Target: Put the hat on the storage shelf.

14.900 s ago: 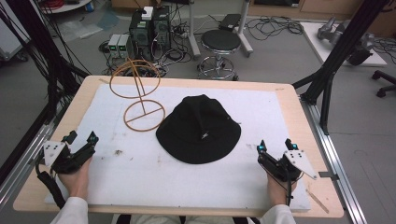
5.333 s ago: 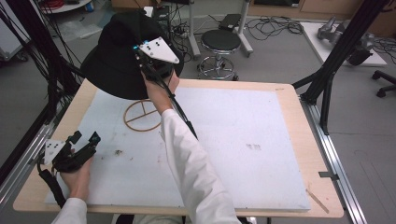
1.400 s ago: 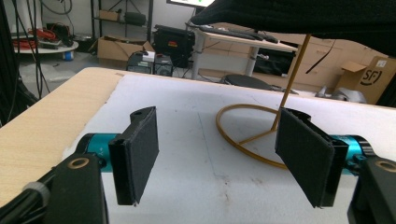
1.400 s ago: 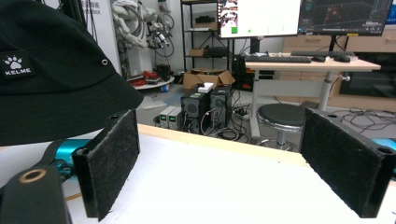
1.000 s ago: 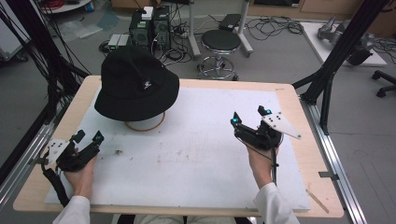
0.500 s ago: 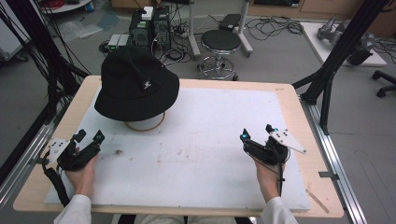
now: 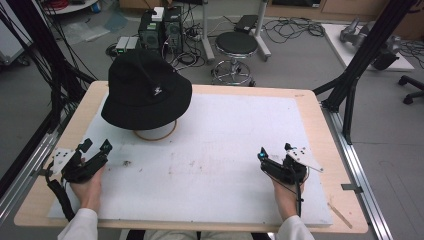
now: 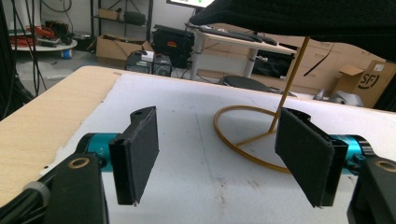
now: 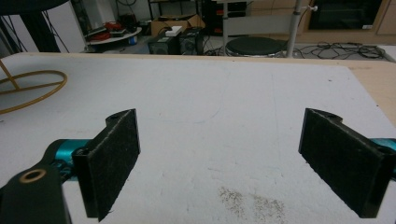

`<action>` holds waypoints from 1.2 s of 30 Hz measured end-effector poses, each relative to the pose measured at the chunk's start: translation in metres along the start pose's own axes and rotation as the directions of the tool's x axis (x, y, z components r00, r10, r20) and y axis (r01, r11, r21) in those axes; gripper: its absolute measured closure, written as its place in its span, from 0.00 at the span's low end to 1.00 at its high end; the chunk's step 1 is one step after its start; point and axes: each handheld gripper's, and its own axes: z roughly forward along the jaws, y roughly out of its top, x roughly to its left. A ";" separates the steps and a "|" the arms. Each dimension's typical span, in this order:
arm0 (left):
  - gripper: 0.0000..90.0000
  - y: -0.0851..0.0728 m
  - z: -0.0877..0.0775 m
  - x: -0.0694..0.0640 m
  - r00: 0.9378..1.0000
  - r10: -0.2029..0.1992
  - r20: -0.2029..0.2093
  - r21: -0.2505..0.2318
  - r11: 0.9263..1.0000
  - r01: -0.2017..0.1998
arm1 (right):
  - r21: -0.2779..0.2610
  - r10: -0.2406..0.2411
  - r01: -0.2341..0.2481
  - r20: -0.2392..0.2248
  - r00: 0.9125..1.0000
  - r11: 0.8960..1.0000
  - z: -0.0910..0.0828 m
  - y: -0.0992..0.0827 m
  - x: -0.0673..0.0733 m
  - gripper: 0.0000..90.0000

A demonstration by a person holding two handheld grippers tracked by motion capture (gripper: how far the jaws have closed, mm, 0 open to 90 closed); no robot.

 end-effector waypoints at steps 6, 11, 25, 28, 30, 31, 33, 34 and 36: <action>0.34 0.000 0.000 0.000 1.000 0.008 0.001 0.003 1.000 -0.008 | -0.017 0.010 -0.010 0.006 1.000 1.000 0.000 0.001 -0.004 0.13; 0.34 0.000 -0.003 0.000 1.000 0.020 0.000 0.004 1.000 -0.020 | -0.005 0.018 -0.018 0.005 1.000 1.000 0.003 0.000 -0.005 0.13; 0.34 0.000 -0.001 -0.001 1.000 0.016 0.006 0.008 1.000 -0.016 | 0.016 0.000 0.000 0.011 1.000 1.000 0.003 -0.003 -0.003 0.13; 0.34 0.000 -0.001 -0.001 1.000 0.015 0.006 0.007 1.000 -0.015 | 0.021 0.003 -0.004 0.012 1.000 1.000 0.003 -0.003 -0.002 0.13; 0.34 0.000 -0.001 -0.001 1.000 0.016 0.006 0.007 1.000 -0.016 | 0.028 0.007 -0.008 0.011 1.000 1.000 0.003 -0.003 -0.002 0.13; 0.34 0.000 -0.001 -0.001 1.000 0.016 0.006 0.007 1.000 -0.016 | 0.029 0.007 -0.007 0.012 1.000 1.000 0.003 -0.003 -0.002 0.13; 0.34 0.000 -0.001 -0.001 1.000 0.015 0.005 0.008 1.000 -0.015 | 0.031 0.006 -0.007 0.011 1.000 1.000 0.003 -0.003 -0.002 0.13; 0.34 0.000 -0.001 -0.001 1.000 0.015 0.006 0.009 1.000 -0.015 | 0.031 0.004 -0.004 0.010 1.000 1.000 0.004 -0.003 -0.002 0.13; 0.34 0.000 -0.001 -0.001 1.000 0.015 0.006 0.010 1.000 -0.015 | 0.032 0.004 -0.005 0.011 1.000 0.999 0.004 -0.004 -0.002 0.13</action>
